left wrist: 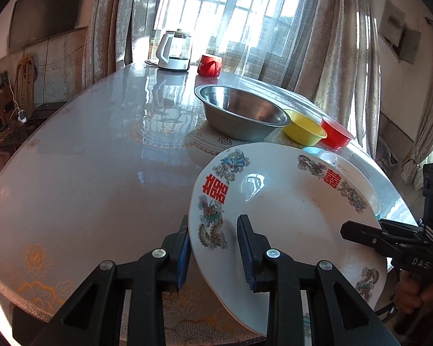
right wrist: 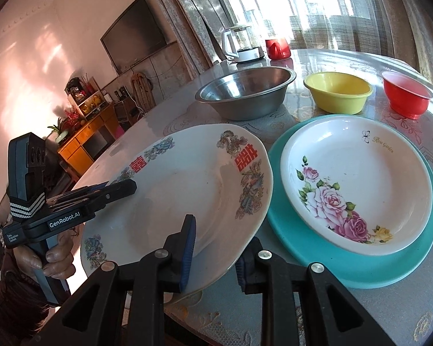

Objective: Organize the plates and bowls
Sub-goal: 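Carry the large plate with the right tool onto the stacked plates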

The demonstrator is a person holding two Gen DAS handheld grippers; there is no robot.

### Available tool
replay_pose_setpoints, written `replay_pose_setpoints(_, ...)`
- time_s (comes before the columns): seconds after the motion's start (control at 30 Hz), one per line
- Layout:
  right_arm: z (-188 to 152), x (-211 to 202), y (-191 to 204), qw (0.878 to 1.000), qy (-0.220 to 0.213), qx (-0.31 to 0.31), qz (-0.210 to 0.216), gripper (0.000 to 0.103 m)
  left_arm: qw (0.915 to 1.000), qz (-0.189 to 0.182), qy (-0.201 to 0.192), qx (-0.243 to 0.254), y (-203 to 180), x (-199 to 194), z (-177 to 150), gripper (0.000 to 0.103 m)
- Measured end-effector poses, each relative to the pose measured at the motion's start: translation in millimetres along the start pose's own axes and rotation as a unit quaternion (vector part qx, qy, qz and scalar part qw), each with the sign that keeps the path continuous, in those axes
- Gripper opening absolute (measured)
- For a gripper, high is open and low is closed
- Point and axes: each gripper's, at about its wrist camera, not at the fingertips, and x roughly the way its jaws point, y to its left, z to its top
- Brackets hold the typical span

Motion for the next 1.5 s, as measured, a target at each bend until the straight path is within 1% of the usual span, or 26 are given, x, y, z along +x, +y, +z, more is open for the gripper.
replay_pose_setpoints(0.1,1,-7,0,1.000,-0.007,-0.002,-0.002,0.024,1.0000,-0.002,-0.003,-0.001,-6,-1,4,0.030)
replay_pose_setpoints(0.2,0,-16,-5,1.000,-0.015,0.005,-0.006,0.024,0.9999,-0.013,-0.005,-0.003,-15,0,10,0.030)
replay_pose_setpoints(0.47,5,-54,-26,0.997,-0.056,0.023,-0.044,0.024,0.9984,-0.037,-0.011,0.041,-60,10,30,0.030)
replay_pose_setpoints(0.63,8,-70,-47,0.994,-0.074,0.037,-0.074,0.024,0.9972,-0.053,0.003,0.053,-88,29,42,0.030)
replay_pose_setpoints(0.8,10,-81,-67,0.990,-0.079,0.047,-0.103,0.024,0.9957,-0.067,0.017,0.061,-111,49,51,0.030)
replay_pose_setpoints(1.03,18,-83,-97,0.984,-0.081,0.062,-0.143,0.024,0.9939,-0.078,0.030,0.073,-135,72,59,0.030)
replay_pose_setpoints(1.3,16,-68,-121,0.978,-0.070,0.071,-0.183,0.024,0.9930,-0.073,0.057,0.074,-144,100,55,0.030)
replay_pose_setpoints(1.33,15,-66,-122,0.977,-0.068,0.069,-0.190,0.026,0.9929,-0.069,0.059,0.077,-145,103,54,0.030)
replay_pose_setpoints(1.4,13,-63,-124,0.977,-0.070,0.072,-0.190,0.027,0.9934,-0.062,0.052,0.082,-147,102,52,0.030)
replay_pose_setpoints(1.5,13,-60,-125,0.976,-0.071,0.066,-0.195,0.027,0.9936,-0.069,0.052,0.073,-143,101,54,0.030)
